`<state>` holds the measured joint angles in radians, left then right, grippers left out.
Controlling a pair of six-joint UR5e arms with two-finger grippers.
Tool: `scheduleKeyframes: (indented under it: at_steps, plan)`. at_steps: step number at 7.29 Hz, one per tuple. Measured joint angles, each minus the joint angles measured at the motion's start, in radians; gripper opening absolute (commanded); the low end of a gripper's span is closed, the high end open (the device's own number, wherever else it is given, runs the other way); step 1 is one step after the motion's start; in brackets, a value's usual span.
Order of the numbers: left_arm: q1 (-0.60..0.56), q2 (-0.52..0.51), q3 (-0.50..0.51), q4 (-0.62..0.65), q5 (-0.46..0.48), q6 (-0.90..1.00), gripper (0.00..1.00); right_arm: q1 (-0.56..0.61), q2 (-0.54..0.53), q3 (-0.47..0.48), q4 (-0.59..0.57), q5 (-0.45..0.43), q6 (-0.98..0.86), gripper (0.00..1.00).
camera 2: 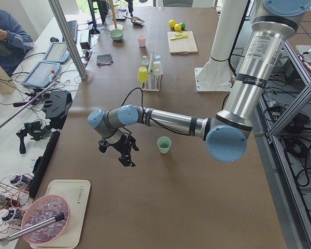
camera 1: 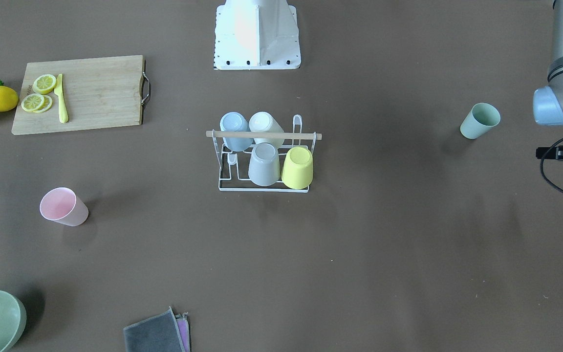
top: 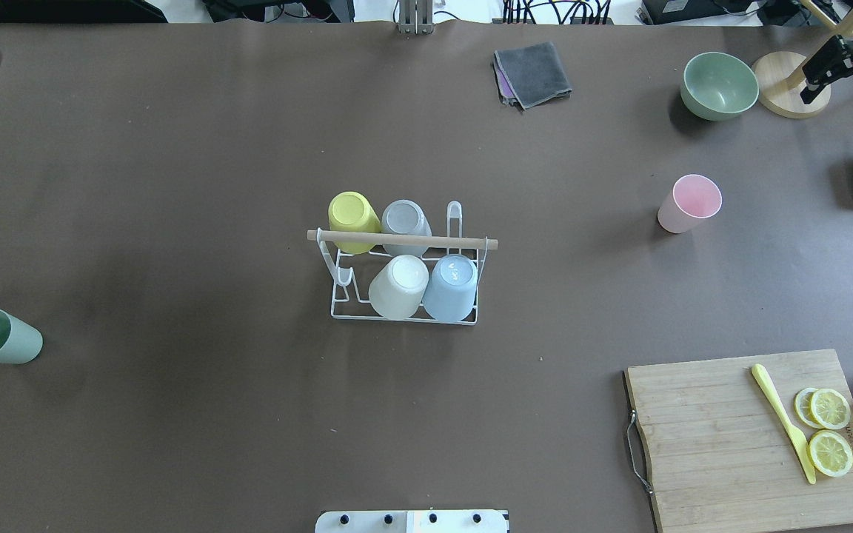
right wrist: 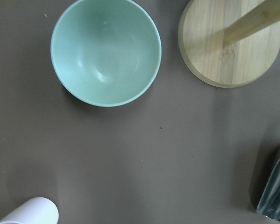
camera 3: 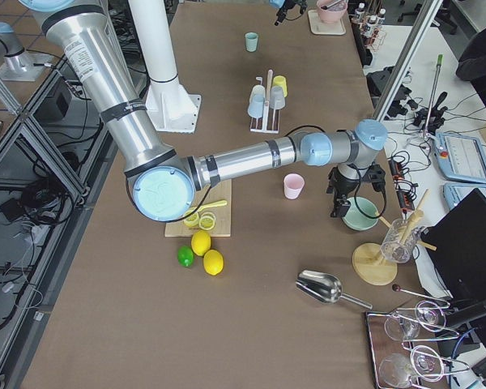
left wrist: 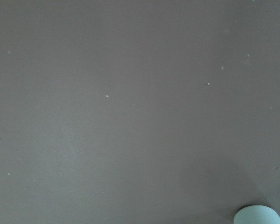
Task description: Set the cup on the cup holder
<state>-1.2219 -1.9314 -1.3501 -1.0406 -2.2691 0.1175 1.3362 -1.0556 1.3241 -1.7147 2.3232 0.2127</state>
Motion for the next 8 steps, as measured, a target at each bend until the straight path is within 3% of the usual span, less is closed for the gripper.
scheduleKeyframes:
  at_steps: [5, 8]
  plan:
    - [0.131, -0.115, 0.118, 0.094, 0.002, 0.105, 0.98, -0.075, 0.198, -0.174, -0.01, 0.079, 0.082, 1.0]
    - [0.164, -0.113, 0.129, 0.139, 0.001, 0.127, 0.98, -0.116, 0.327, -0.394, -0.011, 0.106, -0.005, 1.0]
